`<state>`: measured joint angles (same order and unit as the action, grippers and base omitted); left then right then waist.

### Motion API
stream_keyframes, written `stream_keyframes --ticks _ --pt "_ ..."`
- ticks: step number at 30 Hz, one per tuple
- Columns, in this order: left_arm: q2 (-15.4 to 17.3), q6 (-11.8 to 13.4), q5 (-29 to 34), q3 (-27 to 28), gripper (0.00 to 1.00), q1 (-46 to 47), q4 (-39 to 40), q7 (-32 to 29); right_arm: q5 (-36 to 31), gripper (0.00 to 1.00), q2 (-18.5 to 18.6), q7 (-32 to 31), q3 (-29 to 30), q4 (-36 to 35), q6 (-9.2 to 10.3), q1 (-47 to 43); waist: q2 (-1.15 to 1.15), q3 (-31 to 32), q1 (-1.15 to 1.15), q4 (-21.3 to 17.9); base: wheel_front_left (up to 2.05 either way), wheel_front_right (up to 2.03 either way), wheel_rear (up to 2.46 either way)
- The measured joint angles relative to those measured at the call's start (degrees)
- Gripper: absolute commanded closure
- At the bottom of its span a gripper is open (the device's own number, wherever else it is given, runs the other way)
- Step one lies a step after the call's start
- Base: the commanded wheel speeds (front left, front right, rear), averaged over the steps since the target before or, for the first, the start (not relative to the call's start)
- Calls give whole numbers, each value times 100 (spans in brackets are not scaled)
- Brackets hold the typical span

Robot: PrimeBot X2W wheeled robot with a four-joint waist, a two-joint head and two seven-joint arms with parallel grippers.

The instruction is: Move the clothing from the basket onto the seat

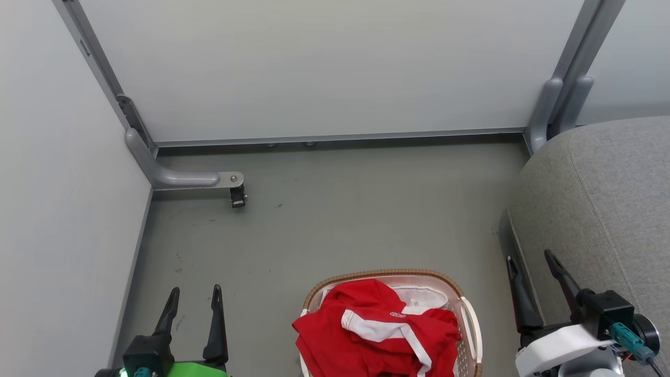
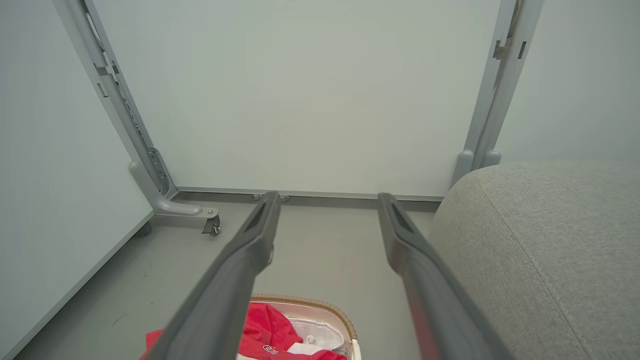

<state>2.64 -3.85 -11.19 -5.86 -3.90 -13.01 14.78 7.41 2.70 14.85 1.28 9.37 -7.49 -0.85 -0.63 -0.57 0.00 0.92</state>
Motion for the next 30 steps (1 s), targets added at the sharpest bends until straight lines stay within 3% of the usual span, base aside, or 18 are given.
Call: stream_keyframes --ticks 30 --pt "3 -2 58 -46 0 -4 0 35 -29 0 2 15 15 -63 0 -2 0 -68 0 5 0 0 0"
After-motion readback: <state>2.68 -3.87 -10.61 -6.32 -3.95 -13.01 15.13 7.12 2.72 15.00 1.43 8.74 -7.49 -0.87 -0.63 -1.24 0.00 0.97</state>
